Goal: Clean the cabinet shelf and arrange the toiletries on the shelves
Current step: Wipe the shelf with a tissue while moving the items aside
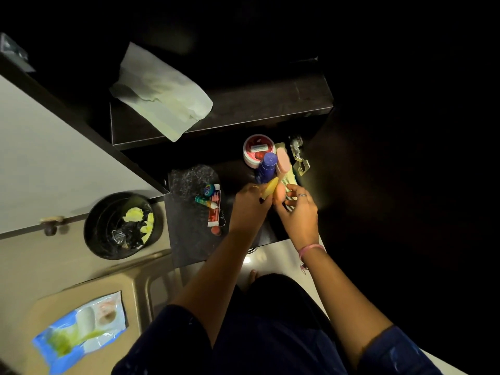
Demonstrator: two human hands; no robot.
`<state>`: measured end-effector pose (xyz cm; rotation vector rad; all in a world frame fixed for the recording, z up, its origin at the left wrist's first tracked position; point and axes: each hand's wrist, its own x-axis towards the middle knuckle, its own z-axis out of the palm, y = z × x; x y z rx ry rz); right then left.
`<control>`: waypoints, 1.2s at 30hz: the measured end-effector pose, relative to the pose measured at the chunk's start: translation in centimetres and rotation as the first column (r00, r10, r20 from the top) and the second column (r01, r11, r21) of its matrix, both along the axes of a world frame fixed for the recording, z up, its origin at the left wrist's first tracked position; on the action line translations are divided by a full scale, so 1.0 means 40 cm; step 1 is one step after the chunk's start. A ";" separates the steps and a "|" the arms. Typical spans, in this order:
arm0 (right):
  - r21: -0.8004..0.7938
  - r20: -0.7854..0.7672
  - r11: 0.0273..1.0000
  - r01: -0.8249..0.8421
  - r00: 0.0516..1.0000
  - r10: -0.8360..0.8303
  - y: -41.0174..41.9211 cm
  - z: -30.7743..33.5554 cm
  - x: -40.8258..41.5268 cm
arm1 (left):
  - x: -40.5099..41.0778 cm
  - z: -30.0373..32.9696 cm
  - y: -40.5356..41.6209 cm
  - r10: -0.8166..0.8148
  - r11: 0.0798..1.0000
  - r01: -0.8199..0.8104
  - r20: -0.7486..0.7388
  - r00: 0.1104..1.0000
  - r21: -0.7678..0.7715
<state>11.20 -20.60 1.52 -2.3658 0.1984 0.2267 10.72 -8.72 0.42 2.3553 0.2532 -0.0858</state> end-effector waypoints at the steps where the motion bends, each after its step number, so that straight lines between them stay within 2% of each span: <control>1: -0.003 -0.003 1.000 0.001 1.000 -0.001 -0.001 -0.001 -0.001 | -0.003 0.002 0.001 0.006 1.000 -0.006 -0.011 1.000 -0.008; 14: -0.092 0.027 0.988 0.120 0.993 -0.118 0.017 -0.012 -0.010 | -0.026 0.027 0.028 -0.003 1.000 0.002 -0.062 0.998 -0.012; 19: -0.110 0.047 0.988 0.104 0.994 -0.099 0.013 -0.018 -0.007 | -0.033 0.073 0.071 -0.006 0.998 0.007 -0.013 1.000 0.059; 23: -0.100 0.031 0.991 0.087 0.996 -0.084 0.007 -0.021 -0.016 | -0.040 0.112 0.148 0.112 0.991 -0.110 0.035 0.993 -0.077; 31: -0.054 -0.046 0.986 0.159 0.986 -0.162 0.008 -0.022 -0.027 | -0.078 0.059 0.296 0.252 0.963 -0.263 -0.158 0.955 -0.055; 32: -0.045 -0.017 0.983 0.179 0.983 -0.180 0.014 -0.007 -0.040 | -0.084 0.050 0.303 0.258 0.962 -0.271 -0.189 0.948 -0.045; 34: -0.054 0.149 0.985 0.163 0.977 -0.153 0.039 0.029 -0.085 | -0.095 0.030 0.315 0.271 0.958 -0.284 -0.237 0.933 -0.023; 36: -0.012 0.241 0.999 0.044 0.970 -0.040 0.079 0.046 -0.139 | -0.100 -0.005 0.325 0.263 0.961 -0.277 -0.258 0.930 -0.019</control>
